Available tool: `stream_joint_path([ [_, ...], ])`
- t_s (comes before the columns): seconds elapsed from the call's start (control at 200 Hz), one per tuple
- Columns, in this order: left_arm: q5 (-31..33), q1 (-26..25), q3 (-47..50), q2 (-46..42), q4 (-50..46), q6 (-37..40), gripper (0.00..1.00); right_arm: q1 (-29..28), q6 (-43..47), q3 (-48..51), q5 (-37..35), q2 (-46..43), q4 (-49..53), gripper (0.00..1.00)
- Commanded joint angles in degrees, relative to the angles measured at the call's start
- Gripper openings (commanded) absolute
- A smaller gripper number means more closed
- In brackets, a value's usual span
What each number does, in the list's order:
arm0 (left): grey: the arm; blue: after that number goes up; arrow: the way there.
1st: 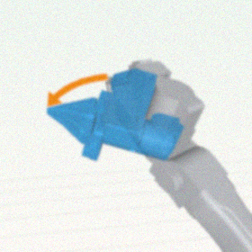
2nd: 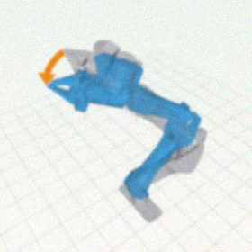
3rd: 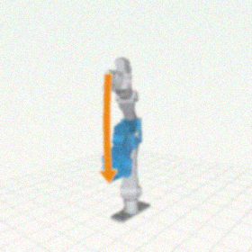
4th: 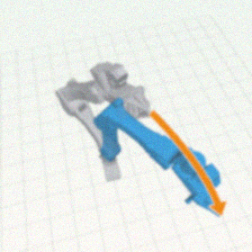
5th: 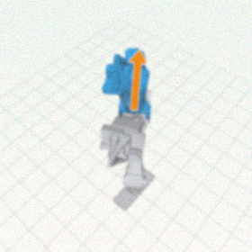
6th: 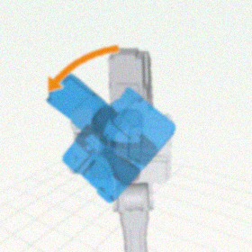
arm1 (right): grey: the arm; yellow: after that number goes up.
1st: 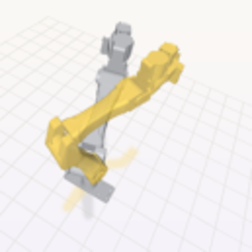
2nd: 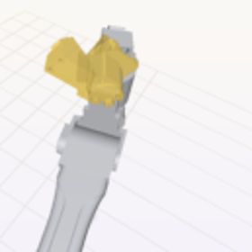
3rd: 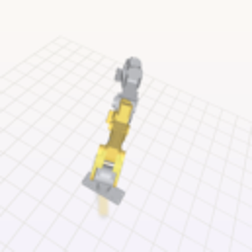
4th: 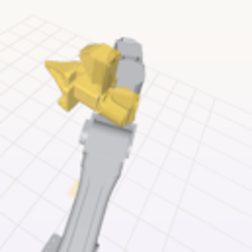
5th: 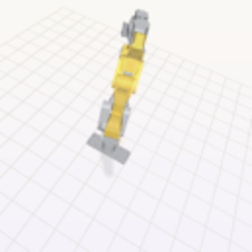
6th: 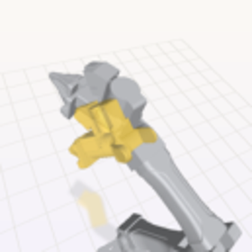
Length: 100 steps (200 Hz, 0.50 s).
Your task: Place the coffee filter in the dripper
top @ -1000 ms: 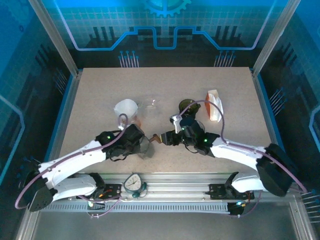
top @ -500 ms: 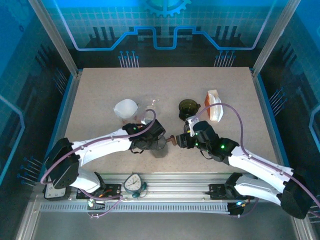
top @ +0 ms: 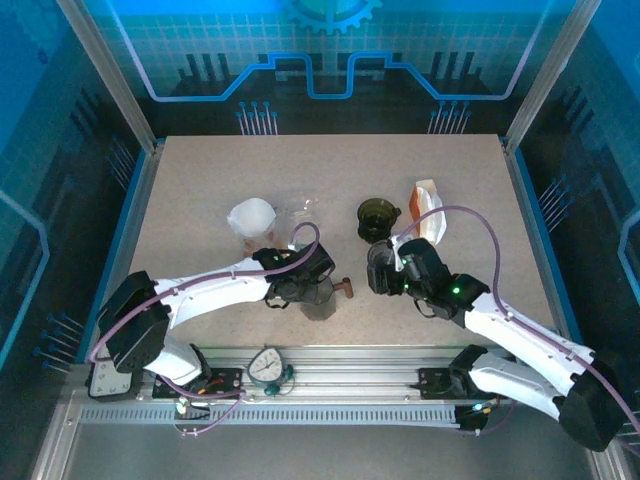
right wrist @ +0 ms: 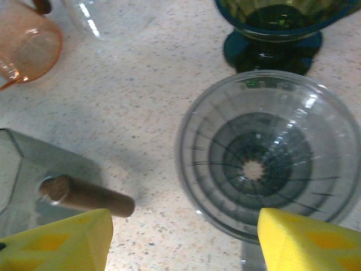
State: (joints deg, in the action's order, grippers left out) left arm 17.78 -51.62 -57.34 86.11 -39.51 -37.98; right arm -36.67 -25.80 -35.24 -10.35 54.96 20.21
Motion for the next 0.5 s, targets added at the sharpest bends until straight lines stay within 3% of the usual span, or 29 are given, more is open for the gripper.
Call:
stream_joint_path([
  [0.0, 0.10, -0.46, -0.42, -0.50, 1.95, 1.12, 0.15, 4.62, 0.75, -2.08, 0.26, -1.07, 3.61, 0.69],
  [0.27, 0.29, -0.68, -0.58, -6.37, 3.33, 0.97, 0.49, 15.35, 0.38, -2.16, 6.49, 0.32, 3.47, 0.69],
  [0.495, -1.12, -0.71, 3.97, -18.53, 8.81, 0.46, 0.73, 19.34, 0.31, -3.06, 10.83, 8.58, -1.52, 0.60],
])
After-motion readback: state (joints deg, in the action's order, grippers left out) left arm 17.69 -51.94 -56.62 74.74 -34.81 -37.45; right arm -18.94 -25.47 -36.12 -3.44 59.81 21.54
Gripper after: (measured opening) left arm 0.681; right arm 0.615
